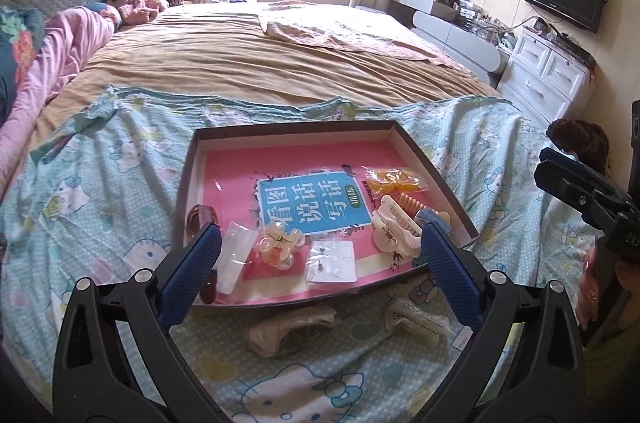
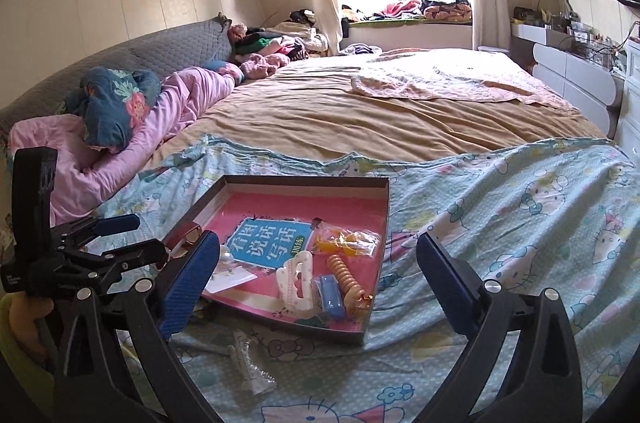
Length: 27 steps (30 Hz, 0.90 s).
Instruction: Organize jewelry
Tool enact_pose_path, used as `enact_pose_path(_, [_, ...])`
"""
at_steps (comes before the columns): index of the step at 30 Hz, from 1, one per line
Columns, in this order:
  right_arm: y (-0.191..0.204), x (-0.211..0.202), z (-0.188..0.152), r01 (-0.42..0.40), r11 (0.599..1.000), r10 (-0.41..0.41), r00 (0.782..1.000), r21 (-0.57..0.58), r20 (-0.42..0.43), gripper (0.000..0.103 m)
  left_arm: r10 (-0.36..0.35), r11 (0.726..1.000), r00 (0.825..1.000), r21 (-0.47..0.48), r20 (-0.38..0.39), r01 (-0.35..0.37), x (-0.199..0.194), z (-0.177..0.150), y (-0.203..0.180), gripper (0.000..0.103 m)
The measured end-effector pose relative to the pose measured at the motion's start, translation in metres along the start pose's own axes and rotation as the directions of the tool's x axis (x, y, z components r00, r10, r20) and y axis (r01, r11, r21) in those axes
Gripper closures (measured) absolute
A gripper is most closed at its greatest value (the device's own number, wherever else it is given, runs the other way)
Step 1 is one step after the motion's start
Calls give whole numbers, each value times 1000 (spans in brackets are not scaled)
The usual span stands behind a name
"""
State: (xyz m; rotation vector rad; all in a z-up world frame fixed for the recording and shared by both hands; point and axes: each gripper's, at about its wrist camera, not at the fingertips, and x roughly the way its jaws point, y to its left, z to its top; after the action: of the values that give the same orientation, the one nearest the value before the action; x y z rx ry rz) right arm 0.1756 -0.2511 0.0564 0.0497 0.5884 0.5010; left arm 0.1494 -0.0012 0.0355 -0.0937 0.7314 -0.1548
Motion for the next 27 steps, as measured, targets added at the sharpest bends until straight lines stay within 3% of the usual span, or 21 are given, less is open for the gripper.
enact_pose_path(11, [13,-19,0,-15,1000,15,1000,-21,22,5,51,999,998,-7,33,-51,-23,-5,7,10])
enact_pose_path(16, [19,-24,-4,-23,999,24,1000,-32,15,5,99,995,994,-6,36,-98,-28,-8,10,10])
enact_pose_path(27, [29,-24,-17,-44,998,43,999,-54,-20,5,135,990,990,-53,31,-134,-41,-23,24,9])
